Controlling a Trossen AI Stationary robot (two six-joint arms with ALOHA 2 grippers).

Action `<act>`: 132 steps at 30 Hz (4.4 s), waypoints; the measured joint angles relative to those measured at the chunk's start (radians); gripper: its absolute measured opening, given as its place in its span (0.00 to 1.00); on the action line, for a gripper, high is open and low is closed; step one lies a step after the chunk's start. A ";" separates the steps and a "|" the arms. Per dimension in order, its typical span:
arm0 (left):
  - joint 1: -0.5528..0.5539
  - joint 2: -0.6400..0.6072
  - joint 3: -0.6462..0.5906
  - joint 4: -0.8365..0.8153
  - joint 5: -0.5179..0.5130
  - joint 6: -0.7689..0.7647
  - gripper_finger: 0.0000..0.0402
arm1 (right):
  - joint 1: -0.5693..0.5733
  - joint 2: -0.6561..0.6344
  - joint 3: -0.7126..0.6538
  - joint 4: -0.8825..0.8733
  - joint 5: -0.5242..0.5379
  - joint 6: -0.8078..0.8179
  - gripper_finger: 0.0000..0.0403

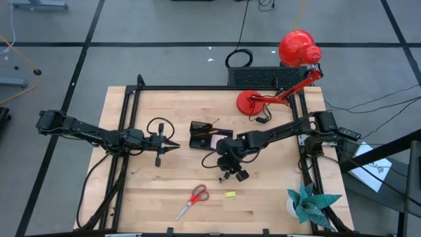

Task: Pick and place office supplies into organizer
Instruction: Put the black binder clip into the black desk organizer

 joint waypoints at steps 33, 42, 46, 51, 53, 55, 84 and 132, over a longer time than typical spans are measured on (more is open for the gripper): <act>0.000 0.000 0.000 -0.019 0.000 0.012 0.09 | -0.032 0.019 -0.138 0.195 -0.067 -0.017 0.22; 0.000 0.000 0.000 -0.022 -0.009 0.012 0.09 | -0.026 0.019 -0.138 0.196 -0.067 0.024 0.18; 0.000 0.000 0.000 -0.022 -0.009 0.012 0.09 | -0.008 0.046 -0.138 0.213 -0.070 0.035 0.13; 0.000 0.000 0.000 -0.021 -0.009 0.011 0.09 | -0.003 0.066 -0.138 0.223 -0.077 0.056 0.04; 0.000 0.000 0.000 -0.022 -0.009 0.011 0.09 | -0.003 0.063 -0.138 0.221 -0.071 0.059 0.02; 0.000 0.000 0.000 -0.022 -0.010 0.010 0.09 | -0.001 0.050 -0.138 0.216 -0.046 0.065 0.02; 0.000 0.000 0.000 -0.013 -0.018 -0.006 0.09 | 0.199 0.108 -0.076 0.800 1.103 0.117 0.00; 0.000 0.000 0.000 0.009 -0.016 -0.003 0.09 | 0.084 0.363 0.156 0.551 1.083 0.181 0.01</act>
